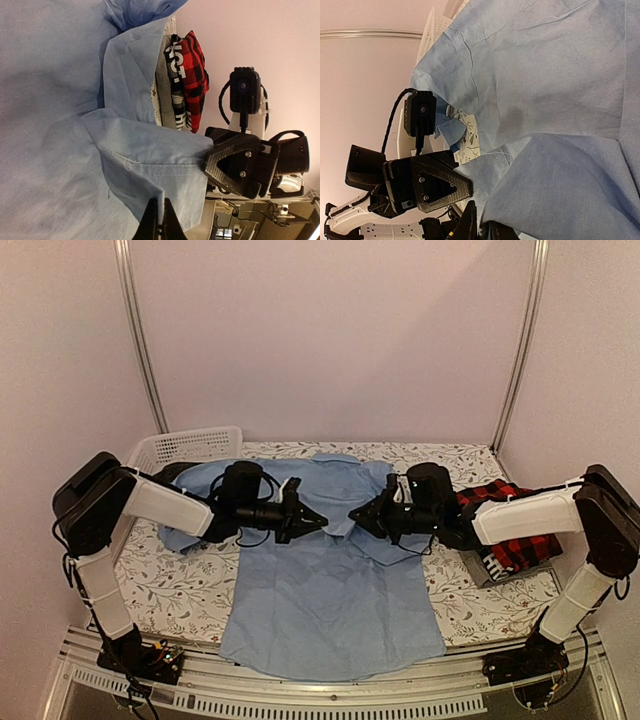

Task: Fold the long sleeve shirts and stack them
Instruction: Pass from the right arm to the left

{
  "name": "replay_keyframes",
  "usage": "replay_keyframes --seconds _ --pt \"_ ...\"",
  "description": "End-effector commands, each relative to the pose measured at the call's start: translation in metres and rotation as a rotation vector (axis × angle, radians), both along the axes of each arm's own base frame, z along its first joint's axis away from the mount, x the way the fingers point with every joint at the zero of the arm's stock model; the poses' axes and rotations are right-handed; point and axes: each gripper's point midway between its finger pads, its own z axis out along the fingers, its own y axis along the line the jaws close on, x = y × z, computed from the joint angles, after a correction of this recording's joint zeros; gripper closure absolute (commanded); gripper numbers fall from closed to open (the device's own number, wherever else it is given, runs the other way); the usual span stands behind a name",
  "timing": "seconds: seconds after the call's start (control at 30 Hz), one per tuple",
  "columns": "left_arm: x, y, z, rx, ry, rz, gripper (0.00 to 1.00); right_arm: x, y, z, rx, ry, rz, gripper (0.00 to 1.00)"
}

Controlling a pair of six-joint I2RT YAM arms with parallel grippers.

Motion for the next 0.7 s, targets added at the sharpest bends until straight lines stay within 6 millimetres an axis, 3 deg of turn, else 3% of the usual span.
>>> replay_keyframes --seconds 0.0,0.17,0.33,0.53,0.67 --pt "0.004 -0.004 0.006 -0.001 -0.037 -0.022 1.0 -0.008 -0.005 0.013 -0.022 -0.052 0.039 0.85" --pt "0.015 0.011 0.011 0.055 -0.074 -0.001 1.0 -0.013 -0.015 0.009 -0.138 -0.092 0.058 0.59" --pt "0.021 0.039 0.022 0.14 -0.122 0.029 1.0 -0.006 -0.046 0.01 -0.339 -0.159 0.011 0.36" --pt "0.027 0.08 0.047 0.221 -0.194 0.101 1.0 0.012 -0.092 0.001 -0.491 -0.173 -0.057 0.31" --pt "0.035 0.104 0.059 0.288 -0.216 0.147 1.0 0.023 -0.109 -0.002 -0.522 -0.177 -0.086 0.31"
